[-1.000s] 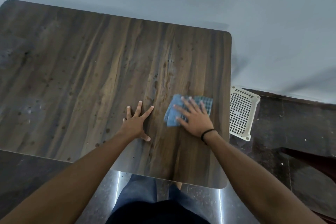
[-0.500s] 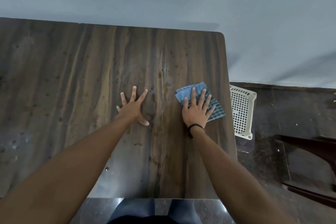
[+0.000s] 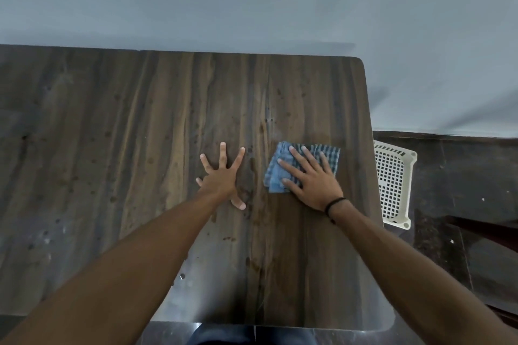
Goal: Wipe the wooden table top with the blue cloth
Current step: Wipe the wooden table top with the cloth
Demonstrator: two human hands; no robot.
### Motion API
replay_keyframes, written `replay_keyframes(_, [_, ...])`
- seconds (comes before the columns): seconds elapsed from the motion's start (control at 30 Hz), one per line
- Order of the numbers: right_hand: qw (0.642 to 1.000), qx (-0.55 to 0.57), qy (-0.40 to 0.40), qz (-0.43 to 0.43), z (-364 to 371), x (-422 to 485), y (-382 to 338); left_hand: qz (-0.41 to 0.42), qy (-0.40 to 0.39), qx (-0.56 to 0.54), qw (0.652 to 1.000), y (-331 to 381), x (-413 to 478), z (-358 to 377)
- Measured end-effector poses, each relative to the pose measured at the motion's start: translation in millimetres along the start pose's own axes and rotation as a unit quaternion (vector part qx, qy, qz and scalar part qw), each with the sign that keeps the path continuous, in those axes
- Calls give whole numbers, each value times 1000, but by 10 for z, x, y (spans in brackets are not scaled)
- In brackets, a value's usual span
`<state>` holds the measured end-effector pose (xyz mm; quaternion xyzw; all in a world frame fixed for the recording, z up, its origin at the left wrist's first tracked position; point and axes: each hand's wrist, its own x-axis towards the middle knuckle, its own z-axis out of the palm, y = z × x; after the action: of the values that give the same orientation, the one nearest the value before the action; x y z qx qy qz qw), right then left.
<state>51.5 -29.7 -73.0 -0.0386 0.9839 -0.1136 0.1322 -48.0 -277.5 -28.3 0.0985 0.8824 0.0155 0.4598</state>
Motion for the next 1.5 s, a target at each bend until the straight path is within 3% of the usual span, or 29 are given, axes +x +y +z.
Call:
replay_keyframes(0.03, [1000,-6,10,-1,-44,91,170,-1,2,2,1000,5,3,-6])
replay_keyframes(0.07, [998,10,23,54,-124,220,293,-1,1,3,1000,5,7,-8])
replay_keyframes(0.13, [962,90,62,251,-257,512,399,0,0,3,1000,3,14,1])
replay_keyframes(0.17, [941,114,72,310,-266,627,329,-1,1,3,1000,-2,12,0])
replay_keyframes(0.2, [940,116,69,314,-254,672,195,-2,1,4,1000,-3,5,-4])
replay_keyframes(0.3, [997,28,21,70,-83,475,-17,0,8,9,1000,2,-6,1])
replay_keyframes(0.37, [1000,9,11,-7,-159,511,279,-2,9,7,1000,15,-23,-12])
replay_keyframes(0.43, [992,48,47,109,-305,737,512,0,5,9,1000,25,-24,-22])
replay_keyframes(0.5, [955,101,77,269,-377,961,541,-6,4,7,1000,24,-30,-31])
replay_keyframes(0.53, [943,110,85,301,-371,1013,425,-9,4,7,1000,24,-38,-37])
replay_keyframes(0.57, [948,104,83,290,-331,1007,277,-8,3,8,1000,25,-41,-35])
replay_keyframes(0.7, [998,33,21,57,-228,751,272,0,8,1,1000,12,-34,-20])
replay_keyframes(0.73, [997,32,26,59,-295,831,435,3,8,1,1000,10,-26,-21])
replay_keyframes(0.87, [945,105,67,304,-530,1258,724,5,-1,-2,1000,28,33,-46])
replay_keyframes(0.9, [948,98,65,295,-501,1289,586,8,2,-12,1000,29,60,-79])
replay_keyframes(1.0, [993,45,25,109,-287,1084,179,29,49,-52,997,57,249,-336])
replay_keyframes(1.07, [998,27,6,61,-320,1077,316,24,80,-64,994,91,410,-607])
replay_keyframes(1.2, [956,111,56,267,-535,1558,491,-1,55,-80,995,70,618,-909])
replay_keyframes(1.23, [949,124,58,285,-511,1631,373,-2,51,-81,995,55,630,-911])
replay_keyframes(1.33, [986,70,37,144,-339,1541,12,5,69,-83,994,6,639,-865])
replay_keyframes(1.4, [995,43,18,84,-396,1527,235,10,76,-84,993,-1,652,-856])
replay_keyframes(1.43, [993,48,28,107,-465,1618,391,11,74,-86,994,1,662,-864])
replay_keyframes(1.5, [963,96,58,246,-635,1851,605,13,62,-87,994,4,682,-874])
